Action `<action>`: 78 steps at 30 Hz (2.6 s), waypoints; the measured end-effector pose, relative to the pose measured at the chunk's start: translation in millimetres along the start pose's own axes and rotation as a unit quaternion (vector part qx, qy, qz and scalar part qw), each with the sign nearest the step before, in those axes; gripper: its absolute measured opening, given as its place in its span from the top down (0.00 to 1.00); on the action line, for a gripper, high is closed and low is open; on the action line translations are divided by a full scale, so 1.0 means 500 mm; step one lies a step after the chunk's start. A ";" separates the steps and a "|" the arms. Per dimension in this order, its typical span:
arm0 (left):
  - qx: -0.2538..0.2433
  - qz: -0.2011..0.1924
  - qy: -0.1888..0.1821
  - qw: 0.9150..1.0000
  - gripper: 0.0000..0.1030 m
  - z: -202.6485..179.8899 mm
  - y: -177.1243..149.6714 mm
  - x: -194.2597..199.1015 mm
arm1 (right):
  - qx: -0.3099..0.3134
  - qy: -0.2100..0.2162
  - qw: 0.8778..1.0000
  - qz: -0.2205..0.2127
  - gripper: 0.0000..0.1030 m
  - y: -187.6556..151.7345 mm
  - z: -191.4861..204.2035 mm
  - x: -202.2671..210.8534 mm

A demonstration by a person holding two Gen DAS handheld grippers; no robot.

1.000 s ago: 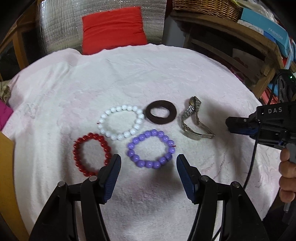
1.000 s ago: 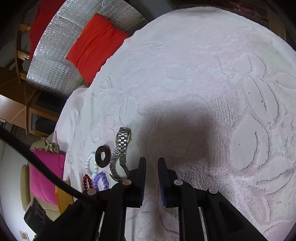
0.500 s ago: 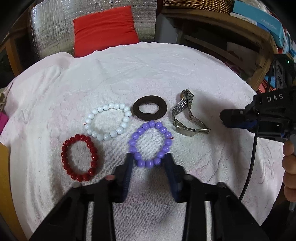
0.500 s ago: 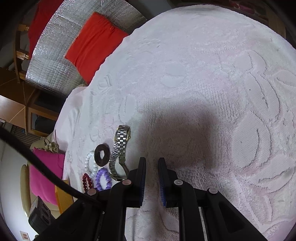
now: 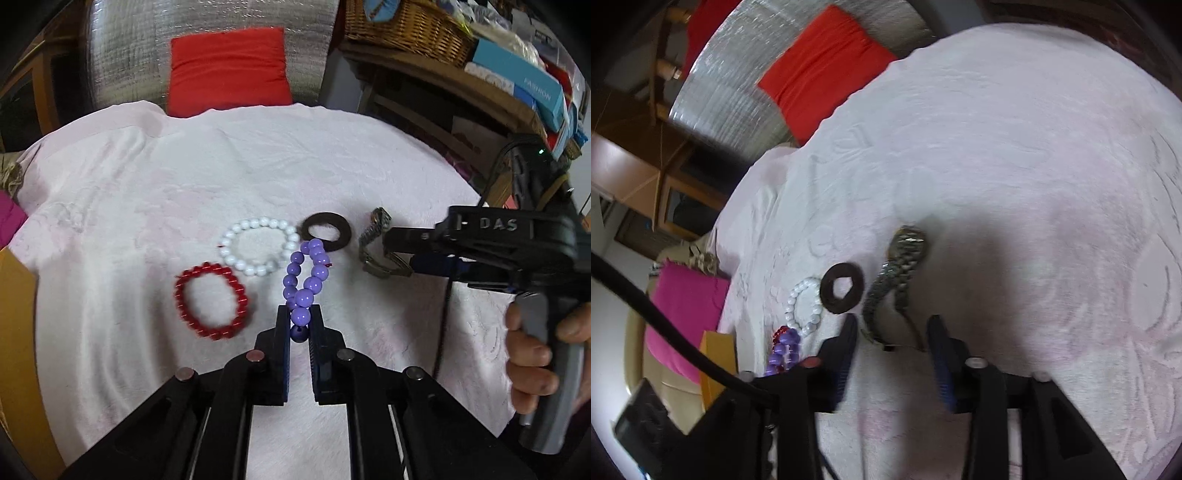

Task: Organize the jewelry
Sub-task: 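Carry the watch and purple bracelet toward the orange box with both grippers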

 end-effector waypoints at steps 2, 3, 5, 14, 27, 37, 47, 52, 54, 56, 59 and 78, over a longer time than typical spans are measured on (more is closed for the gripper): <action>0.007 -0.006 0.005 1.000 0.91 0.019 0.004 0.014 | 0.015 -0.012 1.000 -0.003 0.40 0.001 0.015 -0.009; 0.010 -0.009 0.007 1.000 0.91 0.027 0.006 0.018 | 0.025 -0.022 0.999 -0.004 0.40 0.001 0.020 -0.014; 0.020 -0.012 0.009 1.000 0.91 0.046 0.009 0.029 | 0.051 -0.056 0.997 -0.009 0.40 0.006 0.025 -0.026; 0.052 -0.012 0.025 0.998 0.91 0.102 0.011 0.044 | 0.190 -0.211 0.959 -0.019 0.69 0.002 0.043 -0.054; 0.062 -0.010 0.038 0.997 0.91 0.117 0.009 0.040 | 0.116 -0.117 0.986 0.006 0.93 -0.017 0.005 -0.001; 0.065 -0.005 0.040 0.997 0.91 0.111 0.009 0.030 | 0.022 0.054 0.998 0.025 0.93 -0.039 -0.003 0.034; 0.070 -0.007 0.042 0.997 0.91 0.108 0.003 0.039 | -0.004 0.134 0.991 0.032 0.92 -0.051 0.046 0.043; 0.077 -0.012 0.042 0.996 0.91 0.116 0.001 0.054 | -0.004 0.148 0.988 0.036 0.92 -0.062 0.076 0.040; 0.082 -0.016 0.041 0.996 0.91 0.119 0.000 0.062 | -0.005 0.155 0.987 0.039 0.92 -0.065 0.089 0.035; 0.086 -0.020 0.039 0.995 0.91 0.121 -0.002 0.072 | -0.003 0.157 0.987 0.042 0.92 -0.070 0.099 0.030; 0.088 -0.025 0.040 0.995 0.91 0.124 -0.005 0.084 | -0.002 0.162 0.986 0.045 0.92 -0.075 0.114 0.027; 0.093 -0.048 0.071 0.992 0.91 0.153 -0.021 0.118 | 0.018 0.188 0.981 0.053 0.92 -0.099 0.189 0.035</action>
Point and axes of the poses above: each gripper's, at about its wrist camera, not at the fingertips, and x roughly against the way its jaws point, z to its left, y to its top, the point moved 9 cm from there along -x, roughly the way its jaws point, and after that the axes turned 11 degrees about x, right-handed, at the moved point
